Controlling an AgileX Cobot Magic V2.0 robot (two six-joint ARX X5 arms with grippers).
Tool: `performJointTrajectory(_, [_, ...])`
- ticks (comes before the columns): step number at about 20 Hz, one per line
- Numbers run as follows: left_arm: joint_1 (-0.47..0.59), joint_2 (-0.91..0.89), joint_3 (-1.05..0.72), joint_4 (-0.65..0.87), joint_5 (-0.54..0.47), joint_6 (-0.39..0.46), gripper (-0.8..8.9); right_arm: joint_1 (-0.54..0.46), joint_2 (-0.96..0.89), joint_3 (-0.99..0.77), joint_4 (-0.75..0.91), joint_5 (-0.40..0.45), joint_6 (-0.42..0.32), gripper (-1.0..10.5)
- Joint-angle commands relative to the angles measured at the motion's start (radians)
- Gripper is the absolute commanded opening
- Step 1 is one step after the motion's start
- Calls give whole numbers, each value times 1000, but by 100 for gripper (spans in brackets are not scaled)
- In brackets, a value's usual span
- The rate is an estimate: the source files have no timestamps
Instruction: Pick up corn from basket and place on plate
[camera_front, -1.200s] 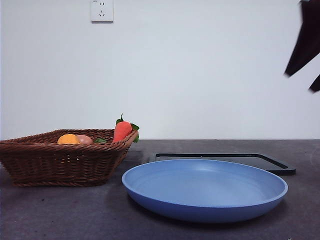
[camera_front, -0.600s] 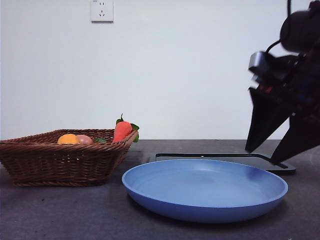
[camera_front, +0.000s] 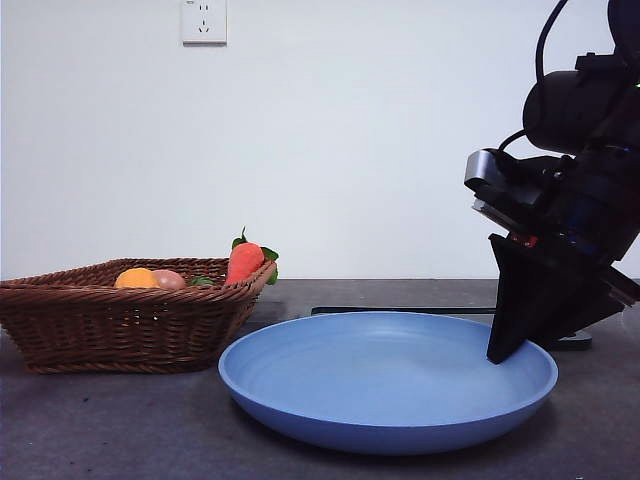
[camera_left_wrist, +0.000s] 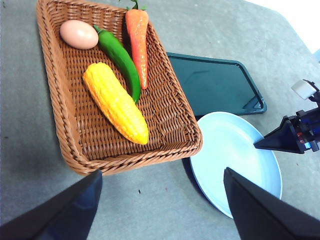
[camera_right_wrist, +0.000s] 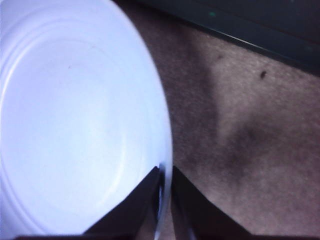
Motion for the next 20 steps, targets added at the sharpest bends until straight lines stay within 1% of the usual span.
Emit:
performJointTrajectory(1, [-11, 25, 16, 11, 4, -8, 391, 0, 8, 21, -17, 1, -1, 3])
performJointTrajectory(4, [-35, 77, 38, 10, 2, -24, 391, -2, -25, 59, -83, 2, -5, 3])
performJointTrajectory(7, [-68, 164, 93, 11, -32, -25, 391, -2, -98, 114, -137, 3, -6, 3])
performJointTrajectory(9, [-94, 240, 146, 11, -60, -25, 391, -11, -152, 167, -197, 39, -16, 3])
performJointTrajectory(11, [-126, 314, 202, 11, -116, -25, 391, -30, -203, 217, -255, 84, -39, 3])
performJointTrajectory(15, [-220, 491, 321, 11, -259, -33, 391, -90, -302, 269, -295, 80, -44, 3])
performJointTrajectory(17, [-273, 593, 372, 11, -332, -53, 391, -119, -345, 271, -302, 77, -44, 3])
performJointTrajectory(20, [-340, 757, 440, 11, -458, -56, 391, -140, -388, 271, -309, 76, -45, 3])
